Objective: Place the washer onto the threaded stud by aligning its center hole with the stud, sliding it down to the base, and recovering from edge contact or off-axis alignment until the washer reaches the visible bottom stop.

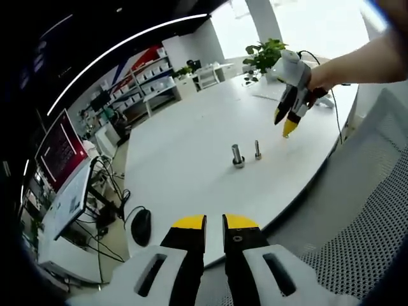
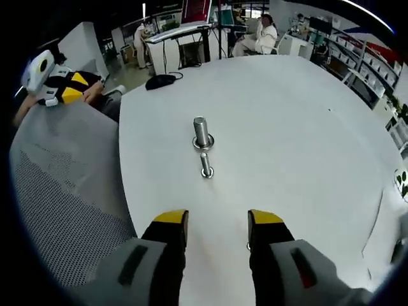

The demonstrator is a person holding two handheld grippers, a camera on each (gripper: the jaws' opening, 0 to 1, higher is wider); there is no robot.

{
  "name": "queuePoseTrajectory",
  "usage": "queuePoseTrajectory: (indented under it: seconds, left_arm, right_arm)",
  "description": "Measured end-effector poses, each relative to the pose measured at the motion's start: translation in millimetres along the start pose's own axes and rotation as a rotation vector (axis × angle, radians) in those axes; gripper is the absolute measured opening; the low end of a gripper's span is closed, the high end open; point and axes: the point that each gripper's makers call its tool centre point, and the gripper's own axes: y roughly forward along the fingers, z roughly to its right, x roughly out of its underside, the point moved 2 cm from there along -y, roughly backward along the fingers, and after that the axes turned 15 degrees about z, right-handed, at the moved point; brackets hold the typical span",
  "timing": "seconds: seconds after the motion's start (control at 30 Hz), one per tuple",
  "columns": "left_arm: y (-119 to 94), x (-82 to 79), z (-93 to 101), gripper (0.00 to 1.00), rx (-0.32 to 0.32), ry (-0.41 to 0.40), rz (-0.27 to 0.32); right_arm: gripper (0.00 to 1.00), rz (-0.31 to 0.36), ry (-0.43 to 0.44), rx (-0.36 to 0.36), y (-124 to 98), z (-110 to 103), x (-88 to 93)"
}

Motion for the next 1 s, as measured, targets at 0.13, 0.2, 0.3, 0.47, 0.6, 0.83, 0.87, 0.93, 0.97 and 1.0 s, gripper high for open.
queuePoseTrajectory:
  seconds: [0.13,0.2,0.3,0.47,0.6,0.83,0.87,0.93,0.97,1.0]
  left_arm:
    - [-0.2,-0.4,0.4,0.08,0.002,-0.001,0.003]
    - [-0.3,-0.5,0.4,0.08,0.001,0.0,0.004]
    - [-0.1,-1.0,0.2,0.08,0.0,0.0,0.006]
    - [-0.5,-1.5,0.4,0.07,0.0,-0.001,0.012]
    - [0.2,-1.2,1.1,0.07,0.006,-0.001,0.008]
    - [0.2,0.4,1.4,0.07,0.008,-0.002,-0.001]
    - [0.2,0.6,1.4,0.07,0.007,-0.002,-0.002]
    - [0.1,1.3,1.4,0.07,0.007,-0.002,-0.005]
    - [0.1,1.4,1.4,0.07,0.007,-0.003,-0.006]
    - [0.1,1.7,1.3,0.07,0.006,-0.003,-0.008]
  right_arm:
    - [0.41,-0.005,0.023,0.022,-7.0,3.5,9.2]
    - [0.42,-0.006,0.035,0.037,-9.9,7.0,14.9]
    - [0.42,-0.015,0.037,0.055,-11.9,10.9,21.4]
    - [0.42,-0.04,0.073,0.086,-14.7,18.8,35.8]
    - [0.36,-0.093,0.066,0.088,-15.2,24.7,49.2]
    - [0.32,-0.192,0.009,0.075,-8.4,36.2,66.4]
    - [0.32,-0.198,0.01,0.072,-7.2,36.6,67.5]
    - [0.32,-0.22,0.004,0.066,-4.1,38.2,69.9]
    - [0.32,-0.229,0.0,0.062,-3.1,38.6,70.9]
    - [0.32,-0.24,-0.002,0.057,-0.7,39.6,71.8]
